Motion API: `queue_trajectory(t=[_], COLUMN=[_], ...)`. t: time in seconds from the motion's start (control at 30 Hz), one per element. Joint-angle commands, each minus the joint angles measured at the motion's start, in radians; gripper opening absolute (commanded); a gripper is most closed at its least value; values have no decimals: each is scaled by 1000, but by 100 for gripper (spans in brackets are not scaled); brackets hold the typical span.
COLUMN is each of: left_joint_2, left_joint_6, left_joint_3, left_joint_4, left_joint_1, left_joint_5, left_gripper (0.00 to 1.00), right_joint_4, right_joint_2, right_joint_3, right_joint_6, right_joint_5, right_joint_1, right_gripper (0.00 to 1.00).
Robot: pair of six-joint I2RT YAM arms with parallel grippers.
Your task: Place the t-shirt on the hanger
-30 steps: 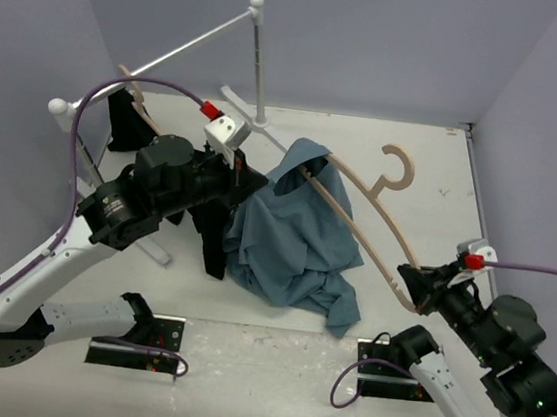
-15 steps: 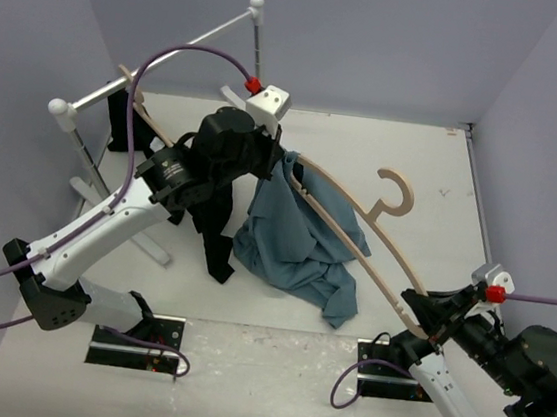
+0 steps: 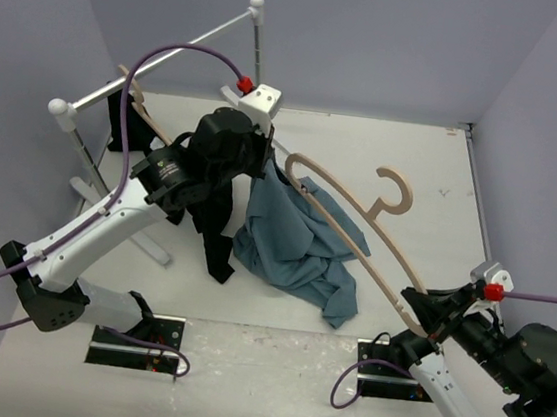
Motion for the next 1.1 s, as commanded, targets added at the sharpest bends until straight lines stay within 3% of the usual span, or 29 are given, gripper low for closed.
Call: queue_trajectory(t=[0.0, 0.37, 0.6, 0.8, 0.93, 1.07], left_joint_2=[-34, -68, -106, -137, -132, -128], left_joint_6=[2, 71, 157, 246, 265, 263], left_joint_3=[7, -11, -21, -14, -5, 4], left_joint_4=[43, 37, 30, 48, 49, 63], left_joint_1=[2, 2, 2, 2, 2, 2], left_joint_5=[42, 205, 169, 301, 494, 574], left_gripper=[0, 0, 0, 0, 0, 0], right_joint_4=[91, 189, 153, 244, 488, 662], right_joint_2=[66, 128, 184, 245, 331, 324], right_joint_3=[-30, -85, -103, -172, -221, -267], right_joint_6=[-53, -135, -259, -258, -118, 35], right_joint_5=[-102, -111, -338, -418, -284, 21], right_joint_1=[-2, -2, -2, -2, -2, -2], right_gripper=[0, 0, 0, 0, 0, 0])
